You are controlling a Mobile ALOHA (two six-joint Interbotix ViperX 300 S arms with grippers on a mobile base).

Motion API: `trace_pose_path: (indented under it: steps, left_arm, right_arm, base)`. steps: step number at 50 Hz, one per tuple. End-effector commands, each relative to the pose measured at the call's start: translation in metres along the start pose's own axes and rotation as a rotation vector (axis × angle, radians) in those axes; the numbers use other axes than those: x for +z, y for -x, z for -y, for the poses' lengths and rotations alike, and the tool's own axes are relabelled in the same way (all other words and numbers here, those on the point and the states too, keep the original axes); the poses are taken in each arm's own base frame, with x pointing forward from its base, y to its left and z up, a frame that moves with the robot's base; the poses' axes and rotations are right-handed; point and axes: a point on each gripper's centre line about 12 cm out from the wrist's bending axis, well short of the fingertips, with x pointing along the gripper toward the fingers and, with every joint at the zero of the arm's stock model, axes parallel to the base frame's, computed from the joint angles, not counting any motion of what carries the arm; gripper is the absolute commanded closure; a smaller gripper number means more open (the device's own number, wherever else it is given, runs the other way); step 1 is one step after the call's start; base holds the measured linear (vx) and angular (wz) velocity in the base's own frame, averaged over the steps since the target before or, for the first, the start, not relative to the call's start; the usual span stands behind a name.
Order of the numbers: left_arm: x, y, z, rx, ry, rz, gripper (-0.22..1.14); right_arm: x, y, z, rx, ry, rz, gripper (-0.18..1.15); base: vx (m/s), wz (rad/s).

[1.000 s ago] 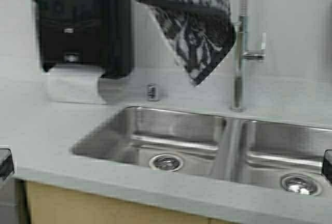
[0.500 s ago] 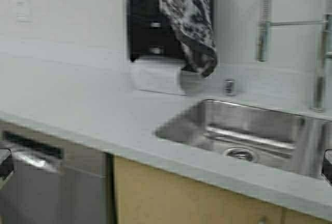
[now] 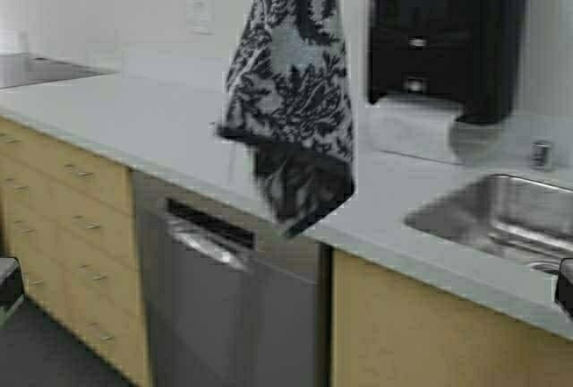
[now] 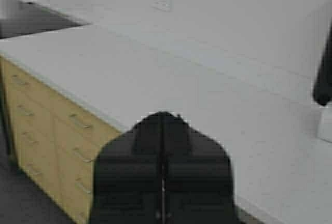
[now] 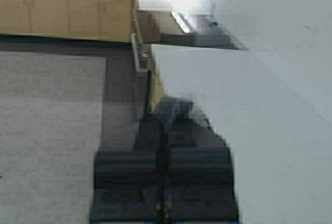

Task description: Get the cloth and wipe up the spill under the wine glass

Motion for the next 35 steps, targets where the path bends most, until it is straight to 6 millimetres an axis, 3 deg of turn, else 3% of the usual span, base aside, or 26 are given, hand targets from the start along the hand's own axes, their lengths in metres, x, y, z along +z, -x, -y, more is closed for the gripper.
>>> trace_pose_path:
  steps: [1, 16, 35]
  left_arm:
    - [0.006, -0.002, 0.0, 0.0, 0.003, 0.012, 0.89]
    - [0.007, -0.002, 0.0, 0.0, 0.017, 0.017, 0.89]
    - [0.008, -0.002, 0.001, -0.001, 0.015, 0.023, 0.89]
  right_arm:
    - [0.002, -0.001, 0.004, -0.012, -0.005, 0.01, 0.91]
    - [-0.028, -0.012, 0.004, -0.013, -0.01, -0.071, 0.91]
    - [-0.036, -0.015, 0.007, -0.023, -0.011, -0.078, 0.91]
  base:
    - [-0.12, 0.44]
    - [-0.11, 0.45]
    - [-0.11, 0.5]
